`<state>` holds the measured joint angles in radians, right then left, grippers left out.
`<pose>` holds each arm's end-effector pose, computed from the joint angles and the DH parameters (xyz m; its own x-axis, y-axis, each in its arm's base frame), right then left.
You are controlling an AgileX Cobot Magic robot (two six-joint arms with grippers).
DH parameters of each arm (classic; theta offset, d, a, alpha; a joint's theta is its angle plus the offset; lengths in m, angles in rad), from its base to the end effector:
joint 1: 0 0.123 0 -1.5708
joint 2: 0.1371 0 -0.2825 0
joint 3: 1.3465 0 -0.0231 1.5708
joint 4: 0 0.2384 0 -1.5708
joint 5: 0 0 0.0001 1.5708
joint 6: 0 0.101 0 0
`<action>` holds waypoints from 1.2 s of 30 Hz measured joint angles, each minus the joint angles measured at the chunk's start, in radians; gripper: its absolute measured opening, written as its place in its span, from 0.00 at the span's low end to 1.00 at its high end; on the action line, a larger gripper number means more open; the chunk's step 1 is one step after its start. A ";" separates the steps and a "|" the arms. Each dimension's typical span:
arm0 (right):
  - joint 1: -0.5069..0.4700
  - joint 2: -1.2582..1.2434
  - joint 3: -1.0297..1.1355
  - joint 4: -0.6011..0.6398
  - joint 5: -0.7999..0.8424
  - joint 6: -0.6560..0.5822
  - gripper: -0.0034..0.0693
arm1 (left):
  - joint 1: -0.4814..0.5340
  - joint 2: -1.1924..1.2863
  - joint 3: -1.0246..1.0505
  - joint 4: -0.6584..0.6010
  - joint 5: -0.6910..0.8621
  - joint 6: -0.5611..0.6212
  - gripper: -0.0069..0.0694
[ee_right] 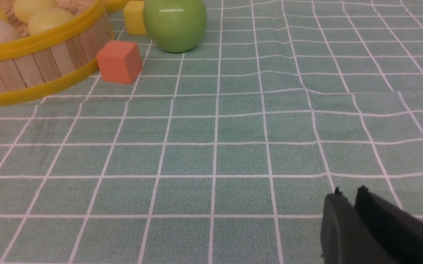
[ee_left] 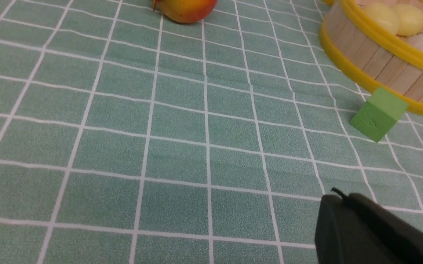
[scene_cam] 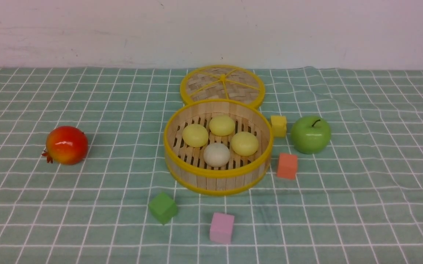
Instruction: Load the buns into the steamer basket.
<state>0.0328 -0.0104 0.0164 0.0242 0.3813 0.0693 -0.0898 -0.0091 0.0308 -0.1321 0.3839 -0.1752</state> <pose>0.0519 0.0026 0.1711 -0.2979 0.0819 -0.9511 -0.0141 0.9958 0.0902 0.0514 -0.0096 0.1663 -0.3353 -0.2640 -0.9043 0.0396 0.9551 -0.2936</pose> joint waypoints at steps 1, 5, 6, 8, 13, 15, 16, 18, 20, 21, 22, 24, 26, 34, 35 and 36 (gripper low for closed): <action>0.000 0.000 0.000 0.000 0.000 0.000 0.14 | 0.000 0.000 0.000 0.000 0.000 0.000 0.07; 0.000 0.000 0.000 0.000 0.000 0.000 0.15 | 0.000 0.000 0.000 0.000 0.000 0.000 0.07; 0.000 0.000 0.000 0.000 0.000 0.000 0.15 | 0.000 0.000 0.000 0.000 0.000 0.000 0.07; 0.000 0.000 0.000 0.000 0.000 0.000 0.15 | 0.000 0.000 0.000 0.000 -0.001 0.000 0.07; 0.000 0.000 0.000 0.000 0.000 0.000 0.16 | 0.002 0.000 0.000 0.001 -0.002 0.000 0.07; 0.000 0.000 0.000 0.000 0.000 0.000 0.17 | 0.004 0.000 0.000 0.002 -0.002 0.000 0.07; 0.000 0.000 0.000 0.000 0.000 0.000 0.17 | 0.004 0.000 0.000 0.002 -0.002 0.000 0.07; 0.000 0.000 0.000 0.000 0.000 0.000 0.18 | 0.004 0.000 0.000 0.002 -0.002 0.000 0.07; 0.000 0.000 0.000 0.000 0.000 0.000 0.18 | 0.004 0.000 0.000 0.002 -0.002 0.000 0.07; 0.000 0.000 0.000 0.000 0.000 0.000 0.18 | 0.004 0.000 0.000 0.002 -0.002 0.000 0.07; 0.000 0.000 0.000 0.000 0.000 0.000 0.18 | 0.004 0.000 0.000 0.002 -0.002 0.000 0.07; 0.000 0.000 0.000 0.000 0.000 0.000 0.19 | 0.004 0.000 0.000 0.002 -0.002 0.000 0.07; 0.000 0.000 0.000 0.000 0.000 0.000 0.19 | 0.004 0.000 0.000 0.002 -0.003 -0.001 0.07; 0.000 0.000 0.000 0.000 0.000 0.000 0.21 | 0.004 0.000 0.000 0.002 -0.003 -0.002 0.07; 0.000 0.000 0.000 0.000 0.000 0.000 0.21 | 0.004 0.000 0.000 0.002 -0.003 -0.002 0.07; 0.000 0.000 0.000 0.000 0.000 0.000 0.21 | 0.004 0.000 0.000 0.002 -0.003 -0.002 0.07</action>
<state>0.0328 -0.0104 0.0164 0.0242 0.3813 0.0693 -0.0860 -0.0091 0.0308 -0.1301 0.3809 -0.1767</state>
